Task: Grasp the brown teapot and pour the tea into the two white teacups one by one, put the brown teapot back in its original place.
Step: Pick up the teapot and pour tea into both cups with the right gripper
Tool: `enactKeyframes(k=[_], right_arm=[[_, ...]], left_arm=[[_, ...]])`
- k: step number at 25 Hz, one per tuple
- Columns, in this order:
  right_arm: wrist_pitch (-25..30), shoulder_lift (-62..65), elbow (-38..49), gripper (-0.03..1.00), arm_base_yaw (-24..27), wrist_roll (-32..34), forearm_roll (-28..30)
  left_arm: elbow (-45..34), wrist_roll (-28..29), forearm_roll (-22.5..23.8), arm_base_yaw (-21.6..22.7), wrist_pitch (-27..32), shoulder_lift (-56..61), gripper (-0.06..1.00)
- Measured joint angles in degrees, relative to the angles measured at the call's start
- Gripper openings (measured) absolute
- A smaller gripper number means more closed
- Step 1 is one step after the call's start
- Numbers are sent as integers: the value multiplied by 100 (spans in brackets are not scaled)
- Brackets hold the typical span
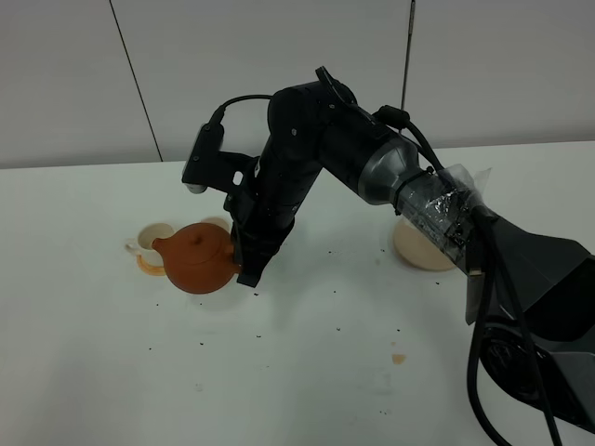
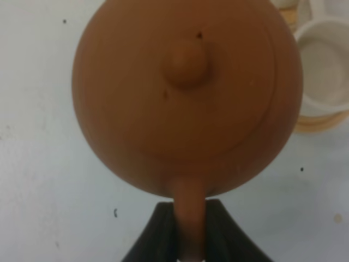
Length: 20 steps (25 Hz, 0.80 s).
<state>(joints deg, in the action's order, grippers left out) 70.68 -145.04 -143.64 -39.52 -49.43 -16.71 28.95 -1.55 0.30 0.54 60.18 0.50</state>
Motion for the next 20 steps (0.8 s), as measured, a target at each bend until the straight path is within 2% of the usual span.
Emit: enactKeyframes(k=[8, 12, 16, 20], right_arm=[[-119, -137, 0, 9, -76, 170, -11], [-214, -137, 0, 9, -87, 816, 39], [-97, -137, 0, 9, -87, 1527, 347], [-18, -137, 0, 9, -87, 2042, 385]], left_arm=[[0, 0, 5, 0, 0, 0, 24], [0, 0, 5, 0, 0, 0, 24], [0, 0, 5, 0, 0, 0, 24], [0, 0, 5, 0, 0, 0, 24]])
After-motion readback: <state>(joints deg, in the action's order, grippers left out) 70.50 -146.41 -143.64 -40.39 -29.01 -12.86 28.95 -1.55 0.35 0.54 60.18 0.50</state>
